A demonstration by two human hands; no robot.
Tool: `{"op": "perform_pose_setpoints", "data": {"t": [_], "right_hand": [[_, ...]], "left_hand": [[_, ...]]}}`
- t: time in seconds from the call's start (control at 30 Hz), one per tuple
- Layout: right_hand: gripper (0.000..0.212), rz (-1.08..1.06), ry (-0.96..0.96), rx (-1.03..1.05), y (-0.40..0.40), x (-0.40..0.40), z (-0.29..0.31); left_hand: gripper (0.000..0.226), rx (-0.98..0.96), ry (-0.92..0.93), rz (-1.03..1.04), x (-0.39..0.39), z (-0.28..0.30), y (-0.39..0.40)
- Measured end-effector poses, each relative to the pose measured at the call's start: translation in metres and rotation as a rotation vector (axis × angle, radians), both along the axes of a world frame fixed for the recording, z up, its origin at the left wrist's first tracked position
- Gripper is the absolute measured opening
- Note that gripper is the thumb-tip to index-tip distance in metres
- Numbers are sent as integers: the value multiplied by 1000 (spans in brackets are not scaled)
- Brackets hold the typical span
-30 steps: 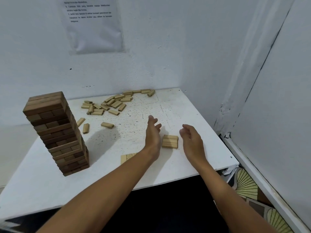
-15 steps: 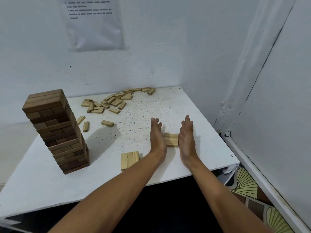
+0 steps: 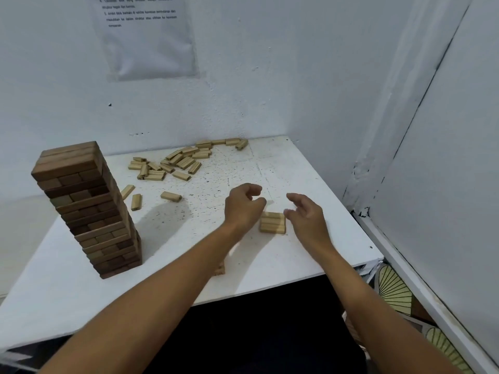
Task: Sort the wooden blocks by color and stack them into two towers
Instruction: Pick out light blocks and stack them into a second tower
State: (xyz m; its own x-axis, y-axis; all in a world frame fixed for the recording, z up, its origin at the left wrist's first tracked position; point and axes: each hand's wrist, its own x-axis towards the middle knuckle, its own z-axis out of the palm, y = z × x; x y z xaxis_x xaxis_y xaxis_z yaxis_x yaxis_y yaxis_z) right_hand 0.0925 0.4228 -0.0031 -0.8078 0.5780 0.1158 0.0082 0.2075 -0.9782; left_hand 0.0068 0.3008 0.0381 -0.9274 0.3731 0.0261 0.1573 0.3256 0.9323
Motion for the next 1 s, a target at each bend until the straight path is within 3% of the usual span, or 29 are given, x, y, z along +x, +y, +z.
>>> {"op": "perform_pose_setpoints", "data": {"t": [0.13, 0.23, 0.57, 0.73, 1.0], "right_hand": [[54, 188, -203, 338, 21, 12, -1], [70, 280, -266, 383, 30, 14, 1], [86, 334, -304, 339, 32, 12, 1], [80, 315, -288, 349, 30, 11, 0], [76, 304, -273, 330, 33, 9, -4]], "left_hand": [[59, -452, 187, -389, -25, 4, -19], [73, -580, 299, -516, -32, -3, -26], [70, -572, 381, -556, -36, -13, -22], [55, -548, 406, -544, -37, -16, -20], [52, -483, 389, -522, -38, -22, -20]]}}
